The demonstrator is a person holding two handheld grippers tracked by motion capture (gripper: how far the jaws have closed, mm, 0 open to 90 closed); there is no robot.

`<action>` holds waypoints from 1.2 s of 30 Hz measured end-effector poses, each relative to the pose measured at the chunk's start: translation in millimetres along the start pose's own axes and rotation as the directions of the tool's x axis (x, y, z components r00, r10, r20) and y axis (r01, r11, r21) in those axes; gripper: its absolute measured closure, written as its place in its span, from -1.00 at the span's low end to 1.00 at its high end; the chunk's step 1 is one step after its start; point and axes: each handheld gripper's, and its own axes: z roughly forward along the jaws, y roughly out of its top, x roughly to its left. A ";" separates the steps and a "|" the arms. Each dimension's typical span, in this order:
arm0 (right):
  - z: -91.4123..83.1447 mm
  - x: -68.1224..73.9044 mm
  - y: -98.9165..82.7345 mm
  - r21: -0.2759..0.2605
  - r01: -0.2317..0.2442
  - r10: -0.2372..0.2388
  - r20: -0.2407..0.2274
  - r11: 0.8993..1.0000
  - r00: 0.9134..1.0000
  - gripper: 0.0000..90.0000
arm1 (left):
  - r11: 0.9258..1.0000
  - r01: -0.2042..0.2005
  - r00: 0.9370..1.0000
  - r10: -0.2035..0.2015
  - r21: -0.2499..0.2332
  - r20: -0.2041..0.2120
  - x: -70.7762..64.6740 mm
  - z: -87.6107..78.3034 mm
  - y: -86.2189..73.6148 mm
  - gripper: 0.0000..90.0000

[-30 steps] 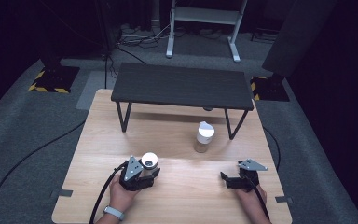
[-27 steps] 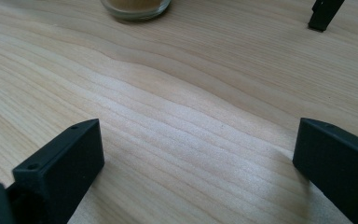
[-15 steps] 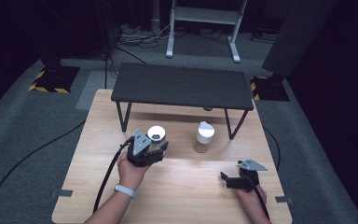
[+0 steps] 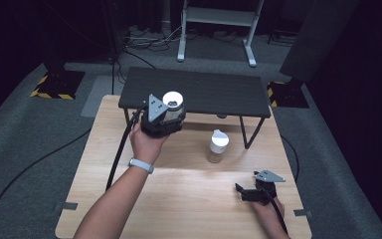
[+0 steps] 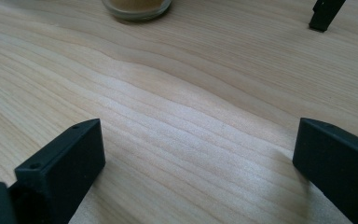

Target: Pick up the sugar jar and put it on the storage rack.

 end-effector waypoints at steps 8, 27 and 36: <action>0.1 -0.1 -0.3 -0.002 0.001 -0.001 0.000 1.000 1.000 -0.96 | 1.000 0.019 0.999 -0.019 0.006 -0.049 13.5 42.6 34.2 -0.31; -0.4 -0.6 -0.7 -0.002 0.004 -0.004 -0.006 1.000 1.000 -0.96 | 0.991 0.076 0.987 -0.059 0.110 -0.152 19.9 123.1 43.7 -0.31; -0.4 -0.6 -0.8 -0.002 0.005 -0.005 -0.007 1.000 1.000 -0.96 | 0.997 0.069 0.986 -0.064 0.033 -0.154 20.6 108.7 24.7 -0.73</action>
